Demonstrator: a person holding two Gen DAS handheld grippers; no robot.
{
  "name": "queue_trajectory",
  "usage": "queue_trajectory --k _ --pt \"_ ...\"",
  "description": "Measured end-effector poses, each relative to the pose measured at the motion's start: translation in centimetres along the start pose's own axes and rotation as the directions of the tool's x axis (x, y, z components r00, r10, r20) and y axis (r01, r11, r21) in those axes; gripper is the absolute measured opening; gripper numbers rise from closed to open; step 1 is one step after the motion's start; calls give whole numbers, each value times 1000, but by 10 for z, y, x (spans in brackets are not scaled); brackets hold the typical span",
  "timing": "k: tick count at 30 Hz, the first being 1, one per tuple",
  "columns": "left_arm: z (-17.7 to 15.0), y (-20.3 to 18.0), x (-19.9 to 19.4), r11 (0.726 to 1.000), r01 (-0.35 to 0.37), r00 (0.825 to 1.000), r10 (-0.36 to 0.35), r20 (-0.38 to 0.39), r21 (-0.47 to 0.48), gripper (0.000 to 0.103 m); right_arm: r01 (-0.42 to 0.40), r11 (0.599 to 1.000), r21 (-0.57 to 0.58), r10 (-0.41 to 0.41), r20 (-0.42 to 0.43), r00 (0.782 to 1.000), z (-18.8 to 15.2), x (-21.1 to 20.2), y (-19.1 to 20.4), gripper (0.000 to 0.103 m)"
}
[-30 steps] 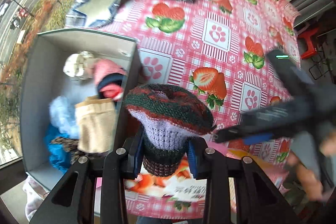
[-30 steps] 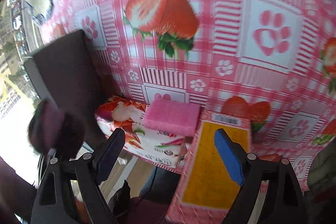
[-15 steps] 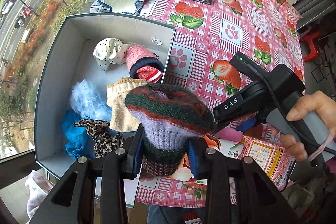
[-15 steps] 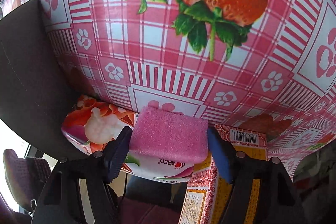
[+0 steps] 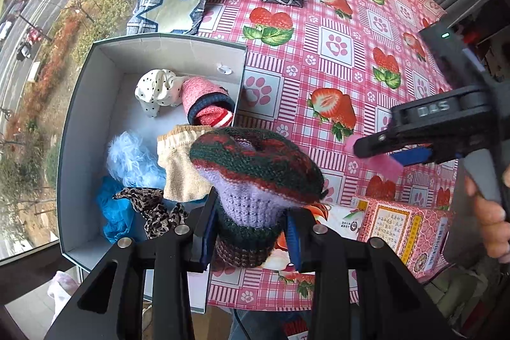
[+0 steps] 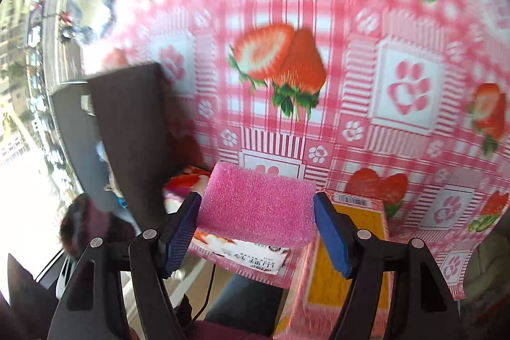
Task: Organize soft objects
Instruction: 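Carry the striped knit hat and pink sponge over the white box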
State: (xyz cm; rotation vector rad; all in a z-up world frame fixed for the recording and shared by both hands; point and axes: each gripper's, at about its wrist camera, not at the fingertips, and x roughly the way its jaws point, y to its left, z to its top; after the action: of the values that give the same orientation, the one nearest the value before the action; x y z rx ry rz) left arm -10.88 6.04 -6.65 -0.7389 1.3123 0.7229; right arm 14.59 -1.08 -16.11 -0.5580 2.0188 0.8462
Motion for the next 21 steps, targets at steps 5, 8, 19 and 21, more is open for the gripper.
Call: queue_trajectory --k 5,8,19,21 --pt "-6 -2 -9 1000 -9 1000 9 13 20 40 24 999 -42 -17 163 987 -41 -42 10 72" --pt "-10 0 -15 1000 -10 1000 10 20 21 39 82 994 -75 -60 264 963 -61 -59 23 72" --pt "-25 22 -31 1000 -19 999 20 44 -11 39 297 935 -196 -171 483 859 -111 -51 82 72" --pt "-27 28 -34 999 -23 998 24 50 -22 39 301 930 -210 -166 489 856 -114 -50 90 73"
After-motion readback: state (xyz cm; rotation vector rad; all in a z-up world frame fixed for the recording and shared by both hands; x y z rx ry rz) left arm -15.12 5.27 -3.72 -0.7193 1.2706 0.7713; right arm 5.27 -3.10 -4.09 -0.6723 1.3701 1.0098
